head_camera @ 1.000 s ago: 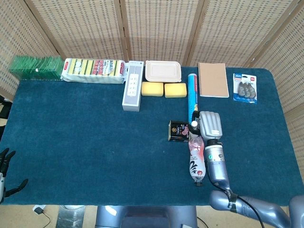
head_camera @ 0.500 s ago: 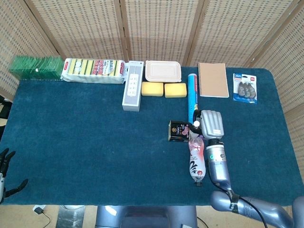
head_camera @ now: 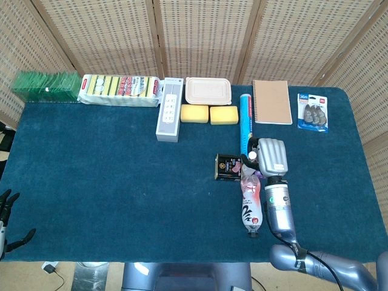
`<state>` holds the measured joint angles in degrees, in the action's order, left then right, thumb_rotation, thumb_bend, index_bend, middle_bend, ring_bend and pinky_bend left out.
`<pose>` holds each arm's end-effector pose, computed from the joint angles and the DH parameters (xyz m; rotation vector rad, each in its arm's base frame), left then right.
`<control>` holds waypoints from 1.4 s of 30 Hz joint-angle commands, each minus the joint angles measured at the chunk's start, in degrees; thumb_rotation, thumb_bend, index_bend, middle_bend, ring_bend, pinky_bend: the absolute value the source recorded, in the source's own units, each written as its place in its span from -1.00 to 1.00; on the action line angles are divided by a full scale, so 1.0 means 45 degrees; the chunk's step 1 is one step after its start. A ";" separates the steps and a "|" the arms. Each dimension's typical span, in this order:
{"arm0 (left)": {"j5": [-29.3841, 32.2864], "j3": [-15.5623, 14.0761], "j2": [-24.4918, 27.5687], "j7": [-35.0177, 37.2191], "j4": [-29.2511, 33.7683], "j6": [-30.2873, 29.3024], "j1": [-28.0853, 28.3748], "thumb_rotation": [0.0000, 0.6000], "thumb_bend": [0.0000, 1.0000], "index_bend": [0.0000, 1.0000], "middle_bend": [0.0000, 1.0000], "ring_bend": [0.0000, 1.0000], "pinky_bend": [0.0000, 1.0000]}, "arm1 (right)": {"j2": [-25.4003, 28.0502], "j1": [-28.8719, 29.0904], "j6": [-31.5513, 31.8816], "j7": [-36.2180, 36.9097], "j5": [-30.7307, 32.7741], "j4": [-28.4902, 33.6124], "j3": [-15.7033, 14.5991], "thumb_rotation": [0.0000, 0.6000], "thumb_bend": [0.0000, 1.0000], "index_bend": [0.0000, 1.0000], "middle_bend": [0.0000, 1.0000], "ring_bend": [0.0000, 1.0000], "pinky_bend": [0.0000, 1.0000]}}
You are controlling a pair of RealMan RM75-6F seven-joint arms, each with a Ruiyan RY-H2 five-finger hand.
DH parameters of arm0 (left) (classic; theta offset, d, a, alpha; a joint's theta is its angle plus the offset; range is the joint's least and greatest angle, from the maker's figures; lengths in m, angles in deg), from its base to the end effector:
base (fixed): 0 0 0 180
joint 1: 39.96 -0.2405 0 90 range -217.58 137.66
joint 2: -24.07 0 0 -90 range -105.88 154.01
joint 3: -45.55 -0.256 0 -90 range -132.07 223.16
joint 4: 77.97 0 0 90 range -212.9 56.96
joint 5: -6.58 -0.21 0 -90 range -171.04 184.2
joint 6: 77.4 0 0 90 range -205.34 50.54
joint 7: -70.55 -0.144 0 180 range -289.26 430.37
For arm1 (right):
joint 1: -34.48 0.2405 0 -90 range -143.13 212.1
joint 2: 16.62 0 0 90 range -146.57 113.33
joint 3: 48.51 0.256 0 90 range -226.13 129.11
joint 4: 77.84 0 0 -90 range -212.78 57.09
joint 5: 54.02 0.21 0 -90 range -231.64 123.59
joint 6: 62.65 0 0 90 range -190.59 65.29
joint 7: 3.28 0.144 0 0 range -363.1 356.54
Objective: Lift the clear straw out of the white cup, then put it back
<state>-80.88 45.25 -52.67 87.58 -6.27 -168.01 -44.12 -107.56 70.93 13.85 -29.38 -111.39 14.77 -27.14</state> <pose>-0.3733 0.1160 0.1242 -1.2298 -1.0606 -0.9500 -0.1365 -0.3491 0.0484 1.3191 -0.9705 1.1486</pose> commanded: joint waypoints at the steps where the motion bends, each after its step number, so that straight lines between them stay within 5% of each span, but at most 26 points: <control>1: -0.0006 -0.0001 -0.0002 0.0006 0.0004 -0.0006 0.0000 1.00 -0.61 -0.87 -1.00 -1.00 -0.70 | 0.0064 -0.0008 0.0049 -0.0051 -0.0020 0.0104 0.0021 1.00 -0.33 0.48 0.82 1.00 0.94; 28: -0.0113 -0.0018 -0.0032 -0.0015 -0.0002 -0.0243 -0.0082 1.00 -0.61 -0.87 -1.00 -1.00 -0.70 | 0.1299 -0.0256 0.0501 -0.0341 -0.0350 0.1872 0.0179 1.00 -0.33 0.51 0.85 1.00 0.99; 42: -0.0085 -0.0003 -0.0019 0.0125 -0.0050 -0.0217 -0.0083 1.00 -0.61 -0.87 -1.00 -1.00 -0.70 | 0.2188 -0.0272 -0.0286 0.1542 0.1306 0.2011 0.1770 1.00 -0.23 0.60 0.97 1.00 1.00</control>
<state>-81.25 45.25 -52.74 88.12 -6.48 -169.02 -44.52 -98.46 69.85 12.95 -23.27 -106.25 23.58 -19.97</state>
